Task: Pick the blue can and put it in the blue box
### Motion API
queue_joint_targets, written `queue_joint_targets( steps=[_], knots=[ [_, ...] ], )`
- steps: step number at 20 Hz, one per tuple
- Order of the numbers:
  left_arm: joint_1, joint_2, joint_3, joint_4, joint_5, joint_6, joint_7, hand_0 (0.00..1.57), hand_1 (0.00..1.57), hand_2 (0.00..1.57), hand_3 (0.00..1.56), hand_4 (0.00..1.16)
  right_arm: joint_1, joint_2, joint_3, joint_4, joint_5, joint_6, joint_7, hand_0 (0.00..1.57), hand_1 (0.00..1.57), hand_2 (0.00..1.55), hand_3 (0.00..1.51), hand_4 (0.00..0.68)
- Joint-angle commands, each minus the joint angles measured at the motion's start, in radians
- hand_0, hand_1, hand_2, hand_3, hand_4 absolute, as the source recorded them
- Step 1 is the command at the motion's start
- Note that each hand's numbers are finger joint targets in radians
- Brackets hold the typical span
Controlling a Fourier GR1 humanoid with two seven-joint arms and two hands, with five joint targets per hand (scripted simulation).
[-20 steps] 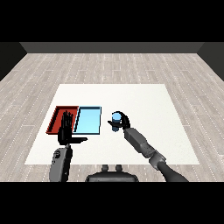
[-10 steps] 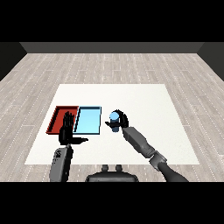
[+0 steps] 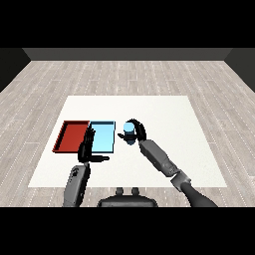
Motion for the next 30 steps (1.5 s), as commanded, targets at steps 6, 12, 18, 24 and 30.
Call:
queue_joint_targets(
  steps=[6, 12, 18, 24, 30],
  knots=[
    [-0.031, -0.011, -0.074, 0.034, 0.025, 0.001, 0.057, 0.0, 0.0, 0.0, 0.0, 0.0, 0.136, -0.087, -0.016, -0.278, 0.117, 0.031, 0.031, 1.43, 1.43, 1.44, 1.42, 0.666],
    [-0.039, -0.012, -0.124, 0.039, -0.002, 0.054, 0.084, 0.0, 0.0, 0.0, 0.0, 0.0, 0.266, -0.152, -0.07, -0.446, 0.173, 0.095, 0.105, 1.43, 1.43, 1.45, 1.42, 0.661],
    [-0.175, -0.012, -0.257, 0.145, 0.04, 0.202, 0.076, 0.0, 0.0, 0.0, 0.0, 0.0, 0.246, -0.071, -0.09, -0.473, 0.274, 0.058, 0.145, 1.43, 1.43, 1.43, 1.41, 0.661],
    [-0.164, -0.012, -0.29, 0.234, 0.066, 0.186, 0.024, 0.0, 0.0, 0.0, 0.0, 0.0, 0.245, -0.046, -0.153, -0.521, 0.327, 0.116, 0.207, 1.42, 1.42, 1.45, 1.41, 0.661],
    [-0.273, -0.012, -0.291, 0.378, 0.125, 0.222, 0.007, 0.0, 0.0, 0.0, 0.0, 0.0, 0.28, -0.022, -0.151, -0.664, 0.383, 0.113, 0.303, 1.41, 1.41, 1.45, 1.41, 0.665]
  ],
)
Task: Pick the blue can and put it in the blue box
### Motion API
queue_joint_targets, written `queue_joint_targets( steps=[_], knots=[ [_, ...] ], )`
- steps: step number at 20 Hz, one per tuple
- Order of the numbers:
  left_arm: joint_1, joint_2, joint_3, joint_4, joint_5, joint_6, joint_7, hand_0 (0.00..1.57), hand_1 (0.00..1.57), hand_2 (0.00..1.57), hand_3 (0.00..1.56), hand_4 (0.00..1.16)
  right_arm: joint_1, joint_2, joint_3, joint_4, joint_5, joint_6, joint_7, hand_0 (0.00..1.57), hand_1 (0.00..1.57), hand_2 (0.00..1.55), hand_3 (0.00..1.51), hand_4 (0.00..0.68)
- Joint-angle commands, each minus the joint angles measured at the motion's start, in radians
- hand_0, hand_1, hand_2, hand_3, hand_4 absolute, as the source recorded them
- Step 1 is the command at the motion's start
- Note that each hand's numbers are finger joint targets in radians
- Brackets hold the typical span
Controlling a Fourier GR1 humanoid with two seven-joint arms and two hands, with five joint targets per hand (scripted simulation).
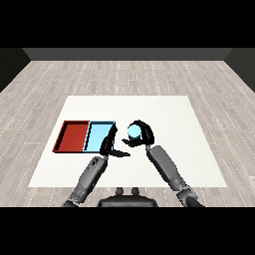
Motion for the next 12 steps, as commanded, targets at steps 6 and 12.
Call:
queue_joint_targets(
  steps=[6, 12],
  knots=[
    [-0.038, 0.0, -0.053, 0.077, 0.036, 0.034, -0.004, 0.0, 0.0, 0.0, 0.0, 0.0, 0.092, 0.026, -0.007, -0.18, 0.091, 0.044, 0.09, 1.4, 1.4, 1.44, 1.4, 0.679],
    [-0.057, 0.0, -0.142, 0.094, 0.101, 0.102, -0.009, 0.0, 0.0, 0.0, 0.0, 0.0, 0.082, 0.061, 0.012, -0.064, 0.069, 0.057, -0.029, 1.4, 1.4, 1.45, 1.41, 0.677]
  ],
)
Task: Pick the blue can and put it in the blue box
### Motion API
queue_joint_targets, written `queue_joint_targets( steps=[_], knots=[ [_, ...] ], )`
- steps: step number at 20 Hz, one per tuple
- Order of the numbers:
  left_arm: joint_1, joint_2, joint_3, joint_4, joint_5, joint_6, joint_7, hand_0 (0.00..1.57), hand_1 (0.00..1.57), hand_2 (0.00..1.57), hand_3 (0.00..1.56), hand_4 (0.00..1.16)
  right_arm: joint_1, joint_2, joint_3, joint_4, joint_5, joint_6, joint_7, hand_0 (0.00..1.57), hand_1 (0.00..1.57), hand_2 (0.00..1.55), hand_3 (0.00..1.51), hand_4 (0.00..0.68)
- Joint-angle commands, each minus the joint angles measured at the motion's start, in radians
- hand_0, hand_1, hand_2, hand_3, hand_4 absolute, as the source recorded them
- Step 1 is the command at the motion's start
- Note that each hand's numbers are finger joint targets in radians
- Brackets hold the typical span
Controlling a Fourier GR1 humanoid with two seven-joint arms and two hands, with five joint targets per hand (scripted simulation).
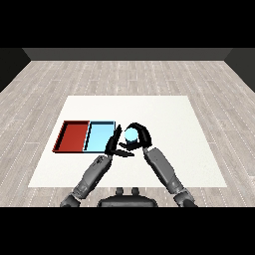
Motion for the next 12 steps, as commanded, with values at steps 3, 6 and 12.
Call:
queue_joint_targets(
  steps=[3, 6, 12],
  knots=[
    [-0.082, 0.0, -0.004, 0.132, 0.08, -0.031, -0.056, 0.0, 0.0, 0.0, 0.0, 0.0, -0.004, 0.008, 0.025, 0.016, 0.029, -0.005, -0.004, 1.39, 1.39, 1.44, 1.4, 0.656],
    [0.025, 0.0, -0.047, 0.022, 0.022, -0.016, -0.041, 0.0, 0.0, 0.0, 0.0, 0.0, -0.03, 0.008, -0.012, 0.012, 0.022, 0.041, -0.001, 1.39, 1.39, 1.43, 1.39, 0.651],
    [-0.082, 0.0, -0.051, 0.091, 0.085, 0.017, -0.021, 0.0, 0.0, 0.0, 0.0, 0.0, -0.01, 0.009, 0.151, -0.017, -0.028, -0.1, 0.006, 1.43, 1.43, 1.43, 1.39, 0.62]
  ],
)
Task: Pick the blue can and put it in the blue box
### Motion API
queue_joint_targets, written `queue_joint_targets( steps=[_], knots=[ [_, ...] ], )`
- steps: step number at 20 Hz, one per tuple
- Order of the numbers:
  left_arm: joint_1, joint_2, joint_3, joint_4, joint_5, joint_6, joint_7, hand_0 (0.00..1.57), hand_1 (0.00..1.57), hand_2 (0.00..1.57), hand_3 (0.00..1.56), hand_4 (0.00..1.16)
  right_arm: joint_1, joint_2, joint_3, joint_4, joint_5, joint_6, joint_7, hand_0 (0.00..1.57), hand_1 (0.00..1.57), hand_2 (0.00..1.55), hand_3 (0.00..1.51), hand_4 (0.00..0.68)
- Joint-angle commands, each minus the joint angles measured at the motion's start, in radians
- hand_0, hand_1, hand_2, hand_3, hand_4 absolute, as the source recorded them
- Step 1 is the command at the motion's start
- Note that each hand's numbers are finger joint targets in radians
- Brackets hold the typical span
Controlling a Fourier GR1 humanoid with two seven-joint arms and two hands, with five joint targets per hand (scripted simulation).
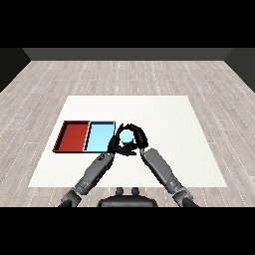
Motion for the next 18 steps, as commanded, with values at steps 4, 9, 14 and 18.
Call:
queue_joint_targets(
  steps=[4, 9, 14, 18],
  knots=[
    [0.057, -0.001, -0.093, -0.042, 0.036, 0.045, -0.037, 0.0, 0.0, 0.0, 0.0, 0.0, -0.046, 0.001, 0.006, 0.105, -0.012, 0.021, -0.063, 1.41, 1.41, 1.44, 1.39, 0.625],
    [-0.078, 0.009, -0.045, 0.05, -0.099, 0.127, -0.002, 0.0, 0.0, 0.0, 0.0, 0.28, -0.124, 0.001, 0.096, 0.066, -0.07, -0.057, 0.013, 1.25, 1.25, 1.41, 1.4, 0.613],
    [-0.027, 0.001, -0.093, 0.011, -0.148, 0.194, 0.029, 0.32, 0.32, 0.48, 0.33, 0.18, -0.112, 0.001, 0.178, 0.126, -0.098, -0.098, -0.077, 1.46, 1.46, 1.47, 1.4, 0.593],
    [-0.107, 0.043, -0.154, 0.07, -0.301, 0.261, 0.136, 0.21, 0.21, 0.3, 0.0, 0.3, -0.13, 0.0, 0.176, 0.078, -0.093, -0.098, -0.022, 1.45, 1.45, 1.46, 1.4, 0.599]
  ],
)
